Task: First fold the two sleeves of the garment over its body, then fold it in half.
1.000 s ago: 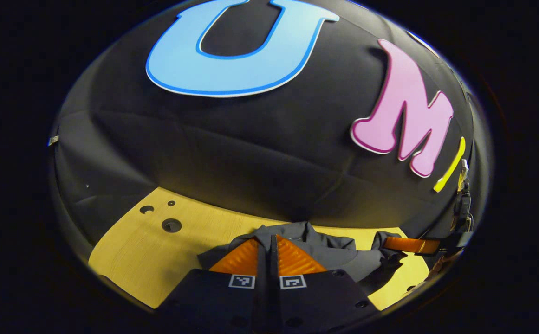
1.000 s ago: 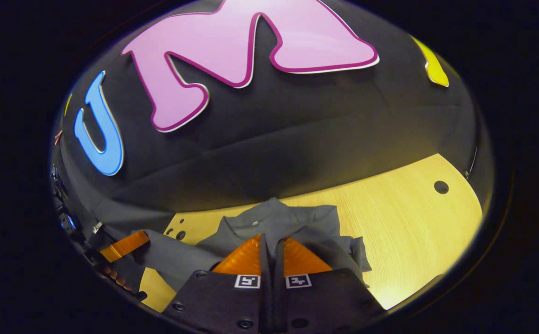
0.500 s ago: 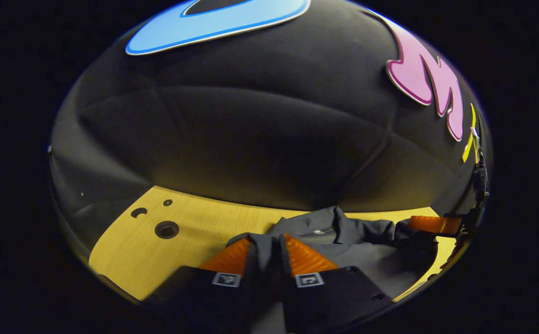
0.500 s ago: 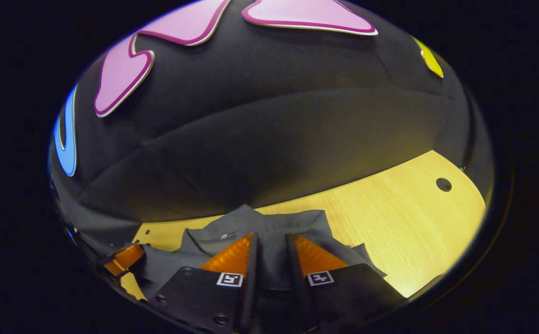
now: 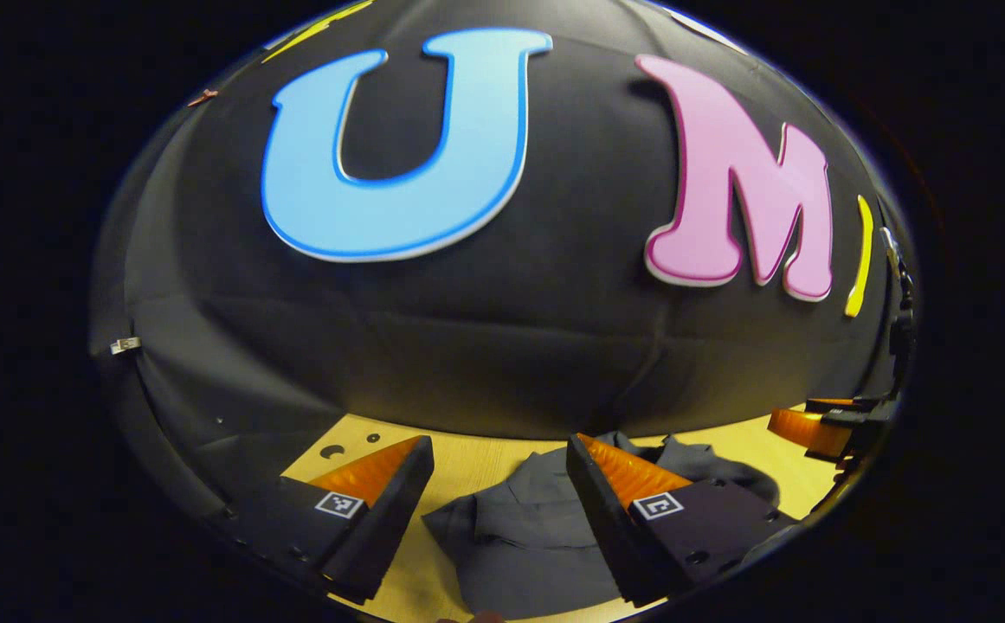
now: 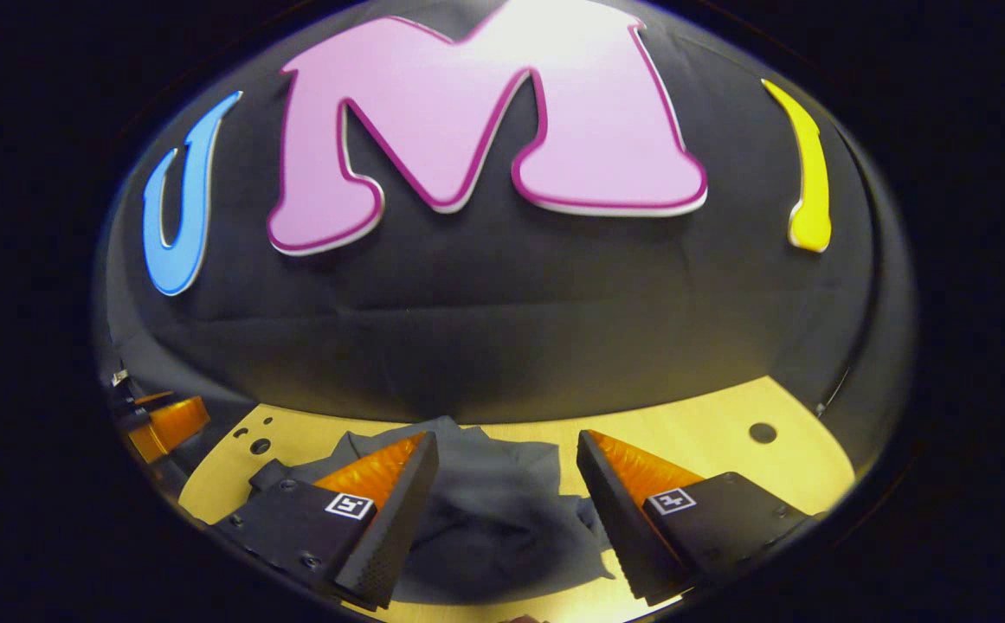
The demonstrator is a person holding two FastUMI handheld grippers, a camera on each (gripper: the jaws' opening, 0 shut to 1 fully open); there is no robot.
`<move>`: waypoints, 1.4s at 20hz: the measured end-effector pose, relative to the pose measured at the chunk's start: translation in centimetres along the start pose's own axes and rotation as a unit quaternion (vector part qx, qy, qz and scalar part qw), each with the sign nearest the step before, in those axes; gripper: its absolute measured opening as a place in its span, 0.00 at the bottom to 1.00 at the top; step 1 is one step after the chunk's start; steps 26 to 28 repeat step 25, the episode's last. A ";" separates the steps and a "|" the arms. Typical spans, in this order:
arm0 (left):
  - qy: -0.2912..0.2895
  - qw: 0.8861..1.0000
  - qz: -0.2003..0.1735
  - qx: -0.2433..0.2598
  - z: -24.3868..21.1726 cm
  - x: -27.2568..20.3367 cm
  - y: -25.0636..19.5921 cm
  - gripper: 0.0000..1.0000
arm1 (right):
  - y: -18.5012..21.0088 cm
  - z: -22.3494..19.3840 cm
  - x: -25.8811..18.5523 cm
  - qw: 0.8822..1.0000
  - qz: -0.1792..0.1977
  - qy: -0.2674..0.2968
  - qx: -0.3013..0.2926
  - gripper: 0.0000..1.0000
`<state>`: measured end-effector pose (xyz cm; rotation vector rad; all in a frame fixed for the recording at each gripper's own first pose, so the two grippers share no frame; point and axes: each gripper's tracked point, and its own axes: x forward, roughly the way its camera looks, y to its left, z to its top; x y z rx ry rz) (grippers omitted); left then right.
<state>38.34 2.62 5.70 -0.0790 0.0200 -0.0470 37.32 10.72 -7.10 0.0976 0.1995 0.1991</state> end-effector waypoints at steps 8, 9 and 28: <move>-0.064 0.998 -0.020 -0.016 5.9 -20.9 -1.1 0.97 | -2.9 4.4 -18.7 0.996 -0.042 -0.062 -0.051 0.99; -0.062 0.997 -0.027 -0.021 5.5 -22.8 -1.0 0.96 | -3.0 4.5 -21.0 0.996 -0.046 -0.064 -0.048 0.99; -0.036 0.998 -0.051 0.004 -5.7 -47.1 -3.5 0.96 | -0.4 -2.1 -47.7 0.995 -0.063 -0.059 -0.046 0.99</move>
